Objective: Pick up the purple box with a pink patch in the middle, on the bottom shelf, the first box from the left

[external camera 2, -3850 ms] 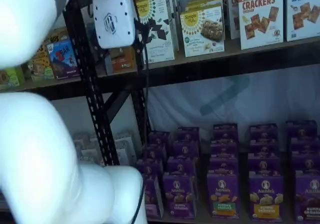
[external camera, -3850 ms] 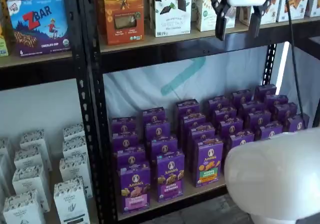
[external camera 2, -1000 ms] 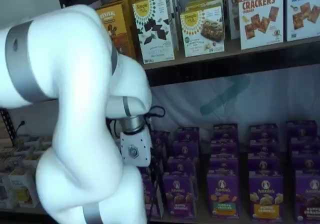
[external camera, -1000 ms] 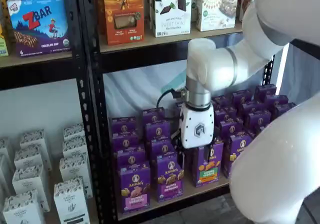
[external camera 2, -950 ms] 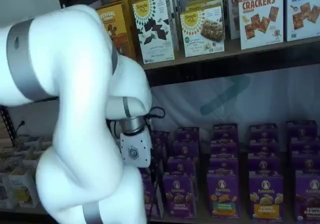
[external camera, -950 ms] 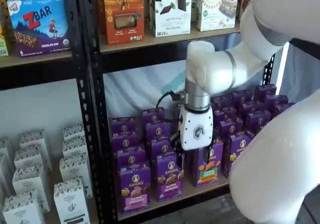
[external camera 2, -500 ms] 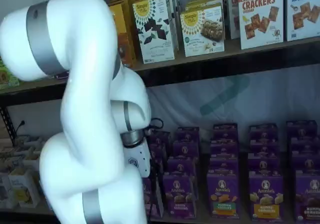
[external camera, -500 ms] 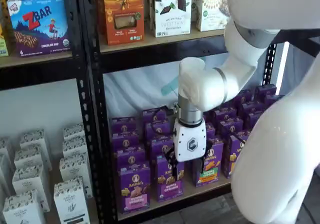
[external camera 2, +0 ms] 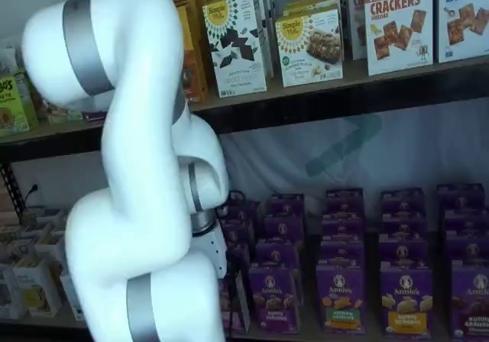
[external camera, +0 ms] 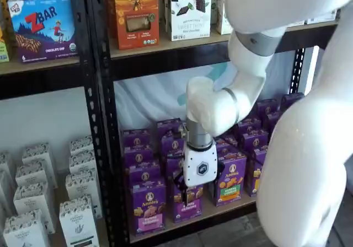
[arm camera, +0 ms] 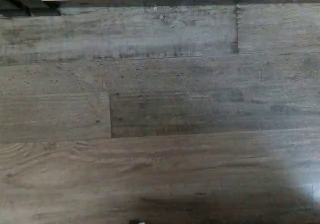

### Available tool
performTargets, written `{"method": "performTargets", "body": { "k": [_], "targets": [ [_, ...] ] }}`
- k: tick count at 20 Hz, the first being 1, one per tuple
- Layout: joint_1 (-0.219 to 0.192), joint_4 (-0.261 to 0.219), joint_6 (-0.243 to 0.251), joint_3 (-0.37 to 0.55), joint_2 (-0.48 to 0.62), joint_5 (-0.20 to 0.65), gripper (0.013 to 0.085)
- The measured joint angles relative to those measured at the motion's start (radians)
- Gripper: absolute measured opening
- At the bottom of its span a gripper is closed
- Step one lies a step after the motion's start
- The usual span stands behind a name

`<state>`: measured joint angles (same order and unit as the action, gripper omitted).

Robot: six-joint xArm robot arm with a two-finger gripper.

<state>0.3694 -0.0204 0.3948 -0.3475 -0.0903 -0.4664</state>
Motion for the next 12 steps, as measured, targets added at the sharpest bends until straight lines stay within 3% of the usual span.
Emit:
{"method": "performTargets", "body": {
  "k": [5, 12],
  "targets": [
    [0.025, 0.001, 0.023, -0.062, 0.102, 0.038, 0.0850],
    [0.013, 0.036, -0.020, -0.171, 0.250, 0.077, 0.0850]
  ]
}}
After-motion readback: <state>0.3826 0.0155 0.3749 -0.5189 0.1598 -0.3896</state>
